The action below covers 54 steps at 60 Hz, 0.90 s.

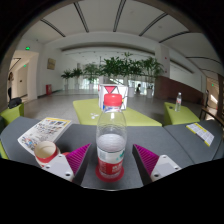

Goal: Pour water

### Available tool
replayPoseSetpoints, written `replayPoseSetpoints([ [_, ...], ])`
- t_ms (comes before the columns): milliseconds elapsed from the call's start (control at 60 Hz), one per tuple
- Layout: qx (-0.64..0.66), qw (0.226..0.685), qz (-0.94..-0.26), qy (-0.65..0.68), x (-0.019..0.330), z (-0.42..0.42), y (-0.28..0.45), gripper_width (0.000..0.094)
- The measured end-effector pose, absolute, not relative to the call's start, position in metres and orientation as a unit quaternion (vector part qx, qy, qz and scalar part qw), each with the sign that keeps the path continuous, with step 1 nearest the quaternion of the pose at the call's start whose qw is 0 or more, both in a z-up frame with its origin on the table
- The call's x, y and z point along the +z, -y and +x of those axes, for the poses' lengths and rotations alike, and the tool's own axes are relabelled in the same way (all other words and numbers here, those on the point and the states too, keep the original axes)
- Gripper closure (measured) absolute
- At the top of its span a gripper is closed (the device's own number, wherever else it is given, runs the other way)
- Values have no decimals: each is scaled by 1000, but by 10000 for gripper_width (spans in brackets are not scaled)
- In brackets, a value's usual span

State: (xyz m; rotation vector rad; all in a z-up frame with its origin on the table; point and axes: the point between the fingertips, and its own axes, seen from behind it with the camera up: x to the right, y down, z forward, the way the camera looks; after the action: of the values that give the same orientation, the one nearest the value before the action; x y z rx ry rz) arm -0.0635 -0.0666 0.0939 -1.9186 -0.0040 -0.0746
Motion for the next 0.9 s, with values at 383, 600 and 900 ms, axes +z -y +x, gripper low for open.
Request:
replayPoseSetpoints([
  [383, -41, 546, -836, -42, 176, -92, 260, 79],
  [600, -62, 548, -834, -22, 211, -122, 385, 83],
  [900, -50, 555, -830, -24, 232, -141, 460, 79],
])
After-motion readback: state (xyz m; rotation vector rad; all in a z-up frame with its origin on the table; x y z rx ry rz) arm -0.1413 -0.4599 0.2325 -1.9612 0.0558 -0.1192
